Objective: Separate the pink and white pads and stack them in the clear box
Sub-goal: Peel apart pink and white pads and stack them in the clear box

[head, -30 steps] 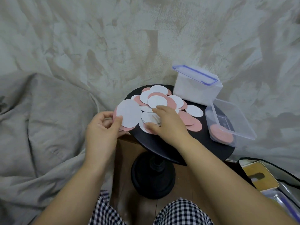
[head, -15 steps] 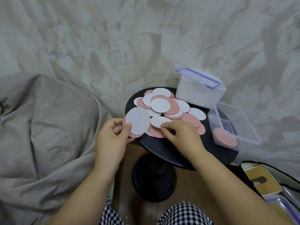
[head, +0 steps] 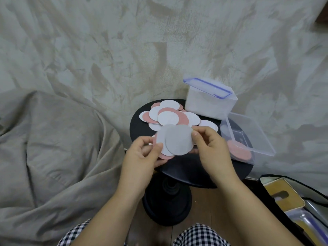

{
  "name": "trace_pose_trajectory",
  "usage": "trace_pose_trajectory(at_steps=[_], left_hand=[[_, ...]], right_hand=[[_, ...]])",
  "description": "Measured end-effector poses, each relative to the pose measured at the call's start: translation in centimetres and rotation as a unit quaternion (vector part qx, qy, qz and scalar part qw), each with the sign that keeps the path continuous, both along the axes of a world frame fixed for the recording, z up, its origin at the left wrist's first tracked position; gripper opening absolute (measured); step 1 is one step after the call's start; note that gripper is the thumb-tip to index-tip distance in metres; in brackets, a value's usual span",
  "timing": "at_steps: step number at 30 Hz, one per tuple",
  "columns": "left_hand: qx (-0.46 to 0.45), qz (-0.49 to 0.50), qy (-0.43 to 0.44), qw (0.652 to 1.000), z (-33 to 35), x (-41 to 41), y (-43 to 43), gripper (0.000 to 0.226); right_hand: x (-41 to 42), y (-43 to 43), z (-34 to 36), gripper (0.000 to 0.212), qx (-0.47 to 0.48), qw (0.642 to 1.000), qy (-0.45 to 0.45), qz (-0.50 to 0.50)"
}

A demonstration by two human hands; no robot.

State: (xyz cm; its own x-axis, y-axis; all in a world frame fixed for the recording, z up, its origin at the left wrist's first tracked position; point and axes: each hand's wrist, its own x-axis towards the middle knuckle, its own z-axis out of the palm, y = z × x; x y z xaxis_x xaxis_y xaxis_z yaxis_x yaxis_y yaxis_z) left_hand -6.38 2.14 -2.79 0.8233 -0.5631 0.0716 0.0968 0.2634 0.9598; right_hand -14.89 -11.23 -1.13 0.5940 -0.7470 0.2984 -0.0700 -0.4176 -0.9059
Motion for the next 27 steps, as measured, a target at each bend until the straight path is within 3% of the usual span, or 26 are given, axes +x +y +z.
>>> trace_pose_trajectory(at_steps=[6,11,16,23,25,27], left_hand=[[0.007,-0.093,-0.028,0.995,-0.1,-1.9,-1.8,0.019],[0.075,-0.071,-0.168,0.980,-0.9,-2.4,-2.9,0.032],[0.137,-0.033,-0.332,0.933,-1.2,-3.6,-3.4,0.035],[0.226,-0.051,-0.476,0.849,-2.4,-4.4,-3.5,0.060],[0.215,-0.028,-0.472,0.855,-2.3,-4.4,-3.5,0.059],[0.173,0.017,-0.436,0.883,-2.1,-4.0,-3.4,0.048]], right_hand=[[-2.0,0.1,-0.8,0.018,-0.013,1.000,0.005,-0.027],[-4.1,-0.2,-1.0,0.037,-0.092,0.995,0.038,-0.003],[-5.5,-0.3,-3.3,0.041,-0.201,0.979,0.021,-0.035],[-5.4,0.0,-4.5,0.044,-0.213,0.977,0.008,-0.022],[-5.4,-0.1,-4.3,0.042,-0.221,0.975,-0.003,-0.030],[-5.6,0.1,-4.0,0.039,-0.231,0.972,-0.015,-0.032]])
